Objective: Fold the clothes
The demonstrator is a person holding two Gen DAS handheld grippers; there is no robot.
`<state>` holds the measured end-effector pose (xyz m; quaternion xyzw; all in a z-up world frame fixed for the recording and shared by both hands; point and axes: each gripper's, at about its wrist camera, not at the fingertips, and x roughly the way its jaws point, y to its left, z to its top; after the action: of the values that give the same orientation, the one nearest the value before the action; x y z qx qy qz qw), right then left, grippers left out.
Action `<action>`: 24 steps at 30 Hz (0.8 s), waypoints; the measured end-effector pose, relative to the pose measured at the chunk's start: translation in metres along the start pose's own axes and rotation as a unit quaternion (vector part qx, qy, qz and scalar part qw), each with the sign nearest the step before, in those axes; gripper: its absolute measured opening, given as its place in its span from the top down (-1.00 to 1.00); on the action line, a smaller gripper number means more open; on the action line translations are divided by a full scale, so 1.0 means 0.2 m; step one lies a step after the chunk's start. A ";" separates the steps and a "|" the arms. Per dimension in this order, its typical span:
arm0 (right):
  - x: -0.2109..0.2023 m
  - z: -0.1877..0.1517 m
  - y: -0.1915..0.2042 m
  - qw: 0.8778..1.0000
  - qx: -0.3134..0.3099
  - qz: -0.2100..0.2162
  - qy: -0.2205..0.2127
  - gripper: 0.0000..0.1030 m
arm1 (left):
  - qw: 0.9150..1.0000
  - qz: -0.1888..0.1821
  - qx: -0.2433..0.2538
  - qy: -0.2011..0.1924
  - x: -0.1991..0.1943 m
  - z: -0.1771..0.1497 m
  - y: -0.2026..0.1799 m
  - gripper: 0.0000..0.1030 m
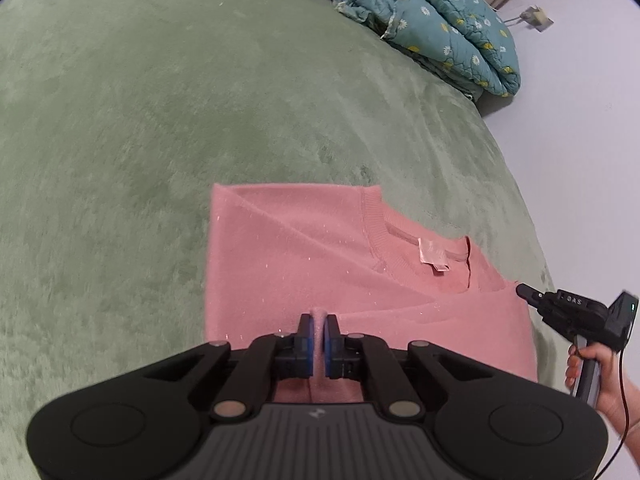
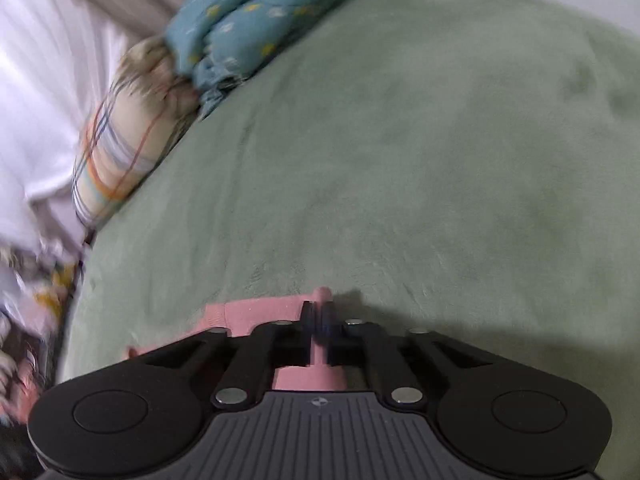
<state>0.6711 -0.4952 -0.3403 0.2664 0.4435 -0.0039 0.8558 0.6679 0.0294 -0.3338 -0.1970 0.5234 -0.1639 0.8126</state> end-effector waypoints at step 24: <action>-0.65 -0.60 -0.28 0.993 0.016 0.053 0.108 0.90 | 0.993 0.038 -0.096 0.054 -0.47 -0.62 0.23 0.13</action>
<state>0.4868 -0.5182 -0.3229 0.3024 0.5183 0.0627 0.7975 0.5206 0.0960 -0.3296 -0.2447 0.5868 -0.0921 0.7664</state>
